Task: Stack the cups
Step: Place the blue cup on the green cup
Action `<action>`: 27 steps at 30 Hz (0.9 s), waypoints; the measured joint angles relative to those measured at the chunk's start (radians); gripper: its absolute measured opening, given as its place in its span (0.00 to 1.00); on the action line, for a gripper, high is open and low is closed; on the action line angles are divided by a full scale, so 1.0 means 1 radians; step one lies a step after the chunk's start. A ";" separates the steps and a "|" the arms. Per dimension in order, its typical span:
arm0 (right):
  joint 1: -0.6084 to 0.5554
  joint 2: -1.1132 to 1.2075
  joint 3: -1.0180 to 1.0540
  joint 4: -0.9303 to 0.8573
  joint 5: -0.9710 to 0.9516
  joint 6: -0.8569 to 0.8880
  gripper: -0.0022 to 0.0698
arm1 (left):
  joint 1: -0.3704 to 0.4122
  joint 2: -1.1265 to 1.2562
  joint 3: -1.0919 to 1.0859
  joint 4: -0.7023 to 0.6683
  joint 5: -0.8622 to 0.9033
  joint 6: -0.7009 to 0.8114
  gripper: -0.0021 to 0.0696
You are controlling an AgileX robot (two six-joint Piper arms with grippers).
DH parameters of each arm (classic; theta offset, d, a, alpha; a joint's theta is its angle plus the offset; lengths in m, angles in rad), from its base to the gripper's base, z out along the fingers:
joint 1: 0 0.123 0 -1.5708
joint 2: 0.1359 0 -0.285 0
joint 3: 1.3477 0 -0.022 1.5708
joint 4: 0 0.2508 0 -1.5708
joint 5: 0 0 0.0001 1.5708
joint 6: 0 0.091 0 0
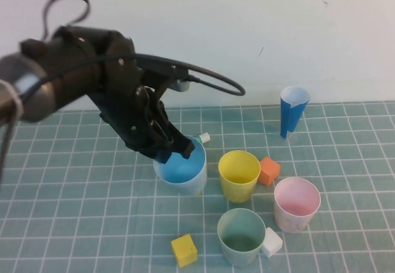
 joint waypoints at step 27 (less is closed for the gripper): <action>0.000 0.000 0.000 0.000 0.000 0.000 0.03 | -0.238 0.109 0.000 -0.025 -0.041 0.020 0.04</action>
